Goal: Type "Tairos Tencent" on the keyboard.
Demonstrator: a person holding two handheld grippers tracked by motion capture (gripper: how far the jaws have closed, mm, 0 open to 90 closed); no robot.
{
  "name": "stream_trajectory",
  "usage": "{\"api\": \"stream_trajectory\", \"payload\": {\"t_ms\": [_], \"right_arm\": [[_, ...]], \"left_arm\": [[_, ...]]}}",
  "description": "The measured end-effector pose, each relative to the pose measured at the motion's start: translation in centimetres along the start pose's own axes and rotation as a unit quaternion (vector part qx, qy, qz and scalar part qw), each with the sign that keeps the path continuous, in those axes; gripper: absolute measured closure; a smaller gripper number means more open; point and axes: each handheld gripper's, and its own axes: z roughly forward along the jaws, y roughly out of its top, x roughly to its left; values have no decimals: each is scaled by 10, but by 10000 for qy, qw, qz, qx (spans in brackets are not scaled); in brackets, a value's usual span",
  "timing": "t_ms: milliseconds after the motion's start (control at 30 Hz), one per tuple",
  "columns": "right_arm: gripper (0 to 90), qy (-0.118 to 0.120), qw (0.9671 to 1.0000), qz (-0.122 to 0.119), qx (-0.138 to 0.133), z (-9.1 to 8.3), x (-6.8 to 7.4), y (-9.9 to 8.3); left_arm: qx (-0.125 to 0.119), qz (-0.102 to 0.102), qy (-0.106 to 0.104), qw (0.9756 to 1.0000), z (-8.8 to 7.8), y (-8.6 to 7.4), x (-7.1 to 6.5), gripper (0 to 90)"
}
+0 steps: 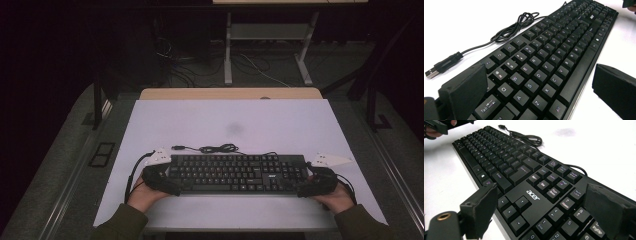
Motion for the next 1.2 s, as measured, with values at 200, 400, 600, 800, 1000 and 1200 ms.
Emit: {"api": "stream_trajectory", "payload": {"t_ms": [200,400,600,800,1000,1200], "right_arm": [[117,22,10000,-5,-7,0,0,1],[118,47,10000,-14,-44,3,1,3],[118,162,9998,-69,-85,7,4,8],[118,182,9997,-104,-94,11,8,15],[119,237,9997,-50,-84,13,10,18],[119,299,9994,82,-131,14,11,25]], "left_arm": [[-12,-4,10,10000,0,0,0,0],[-59,-20,-4,10000,0,2,-1,0],[-129,-14,23,9999,0,3,-2,0],[-167,-14,41,9999,-3,2,-2,0],[-158,-9,32,9999,-3,2,-2,0],[-147,8,3,9999,-3,2,-2,0]]}}
